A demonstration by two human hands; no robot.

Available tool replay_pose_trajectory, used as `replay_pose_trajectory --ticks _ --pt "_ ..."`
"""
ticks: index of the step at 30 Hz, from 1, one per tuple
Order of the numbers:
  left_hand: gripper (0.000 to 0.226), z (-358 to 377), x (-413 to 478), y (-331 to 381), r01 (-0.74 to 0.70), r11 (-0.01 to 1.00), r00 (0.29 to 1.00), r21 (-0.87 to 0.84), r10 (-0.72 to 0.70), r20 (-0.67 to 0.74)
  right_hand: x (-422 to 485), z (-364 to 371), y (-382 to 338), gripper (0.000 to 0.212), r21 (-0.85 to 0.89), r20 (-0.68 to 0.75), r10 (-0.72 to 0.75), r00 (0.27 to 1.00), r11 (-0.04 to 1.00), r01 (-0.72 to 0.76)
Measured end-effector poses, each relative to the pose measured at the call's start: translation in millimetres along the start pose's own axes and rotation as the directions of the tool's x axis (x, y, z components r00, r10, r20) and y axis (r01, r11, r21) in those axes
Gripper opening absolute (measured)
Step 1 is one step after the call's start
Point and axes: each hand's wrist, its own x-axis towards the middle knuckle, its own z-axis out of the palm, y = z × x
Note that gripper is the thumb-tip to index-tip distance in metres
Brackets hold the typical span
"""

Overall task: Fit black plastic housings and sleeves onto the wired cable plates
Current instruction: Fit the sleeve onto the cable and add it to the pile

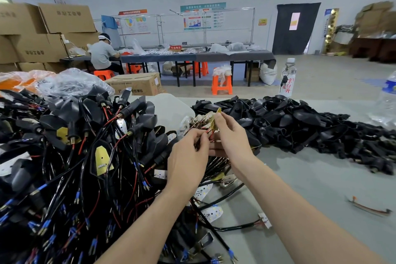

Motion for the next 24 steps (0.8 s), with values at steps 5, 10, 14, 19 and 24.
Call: replay_pose_trajectory --ticks 5,10,14,19,24 --pt "0.015 10 -4 -3 0.173 0.955 0.965 -0.242 -0.115 0.235 2 -14 3 0.028 -0.268 -0.041 -0.069 0.997 0.962 0.056" --pt "0.014 12 -6 4 0.292 0.879 0.942 -0.378 -0.196 0.272 7 -21 5 0.033 -0.463 -0.060 -0.118 0.991 0.883 0.077" --pt "0.012 13 -8 7 0.312 0.879 0.937 -0.361 -0.221 0.271 7 -22 6 0.030 -0.426 -0.083 -0.112 0.990 0.902 0.066" --pt "0.013 12 -10 9 0.264 0.911 0.952 -0.318 -0.193 0.236 5 -22 7 0.030 -0.376 -0.111 -0.100 0.989 0.925 0.052" --pt "0.012 10 -9 13 0.247 0.930 0.954 -0.272 -0.185 0.235 5 -21 4 0.023 -0.252 -0.108 -0.055 0.993 0.967 0.026"
